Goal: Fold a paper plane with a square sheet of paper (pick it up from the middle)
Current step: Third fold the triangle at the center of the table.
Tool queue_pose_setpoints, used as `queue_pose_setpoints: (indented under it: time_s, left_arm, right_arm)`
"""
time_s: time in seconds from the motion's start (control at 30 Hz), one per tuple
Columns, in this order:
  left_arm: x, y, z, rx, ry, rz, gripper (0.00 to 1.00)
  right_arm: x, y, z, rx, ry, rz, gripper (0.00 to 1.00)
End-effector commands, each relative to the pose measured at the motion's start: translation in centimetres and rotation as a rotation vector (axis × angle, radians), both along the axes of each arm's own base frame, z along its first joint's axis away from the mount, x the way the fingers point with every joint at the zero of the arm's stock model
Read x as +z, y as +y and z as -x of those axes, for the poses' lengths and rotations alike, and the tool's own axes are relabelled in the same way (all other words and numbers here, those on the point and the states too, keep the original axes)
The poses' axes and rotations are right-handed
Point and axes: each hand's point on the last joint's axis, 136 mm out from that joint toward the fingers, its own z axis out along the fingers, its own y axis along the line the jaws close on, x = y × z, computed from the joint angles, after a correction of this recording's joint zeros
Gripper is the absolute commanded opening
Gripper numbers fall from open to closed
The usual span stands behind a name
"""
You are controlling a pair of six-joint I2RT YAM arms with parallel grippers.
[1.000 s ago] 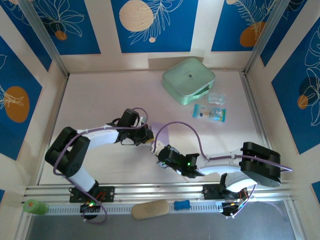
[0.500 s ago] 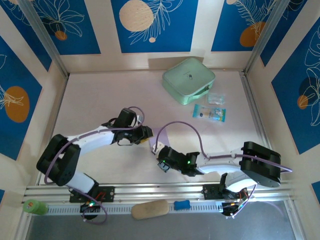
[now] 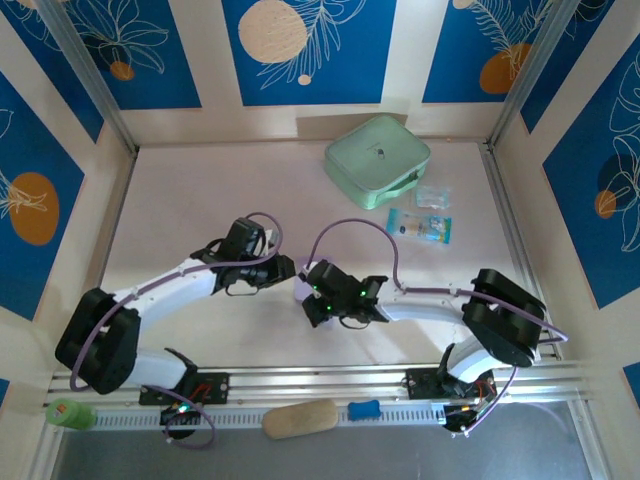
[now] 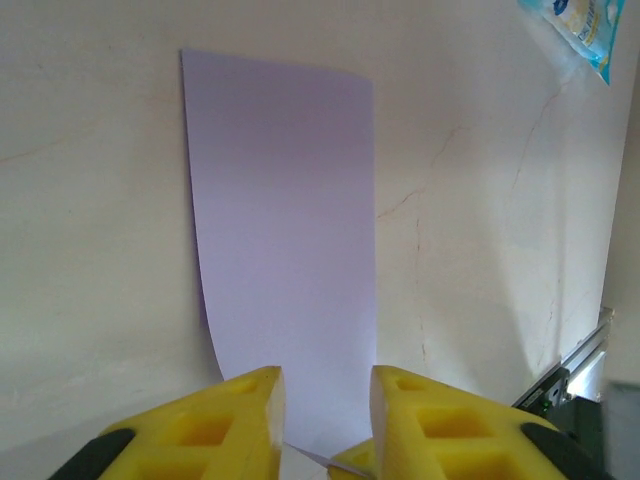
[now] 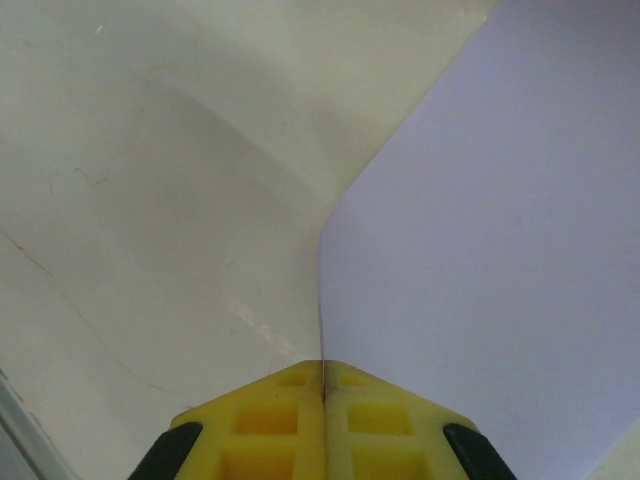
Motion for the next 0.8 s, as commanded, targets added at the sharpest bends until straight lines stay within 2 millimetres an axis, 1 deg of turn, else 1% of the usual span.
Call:
queue_pose_setpoints:
  time_s: [0.0,0.13,0.2,0.3,0.47,0.63,0.77]
  left_arm:
    - [0.7,0.8,0.0,-0.012,-0.036,-0.020,0.23]
    - [1.9,1.1,0.0,0.025,-0.061,0.005,0.22]
    - [2.2,1.3,-0.1,0.043,-0.095,0.015,0.20]
    - [2.4,1.7,-0.4,0.073,-0.148,0.036,0.18]
    - [2.9,0.9,-0.9,0.111,-0.155,0.128,0.17]
    - [2.8,0.7,-1.3,0.130,-0.151,0.150,0.17]
    - [3.4,0.2,-2.0,0.114,-0.160,0.143,0.16]
  right_arm:
    - [0.4,0.9,0.7,-0.012,0.139,-0.054,0.04]
    - [1.4,2.0,0.5,0.015,0.181,-0.139,0.04]
    - [1.4,2.3,0.4,0.036,0.170,-0.162,0.04]
    - [0.7,2.0,0.2,0.040,0.191,-0.176,0.04]
    - [0.0,1.2,1.2,0.063,0.237,-0.201,0.04]
    - [0.1,0.3,1.8,0.065,0.264,-0.250,0.04]
    - [0.4,0.0,0.9,0.046,0.262,-0.281,0.04]
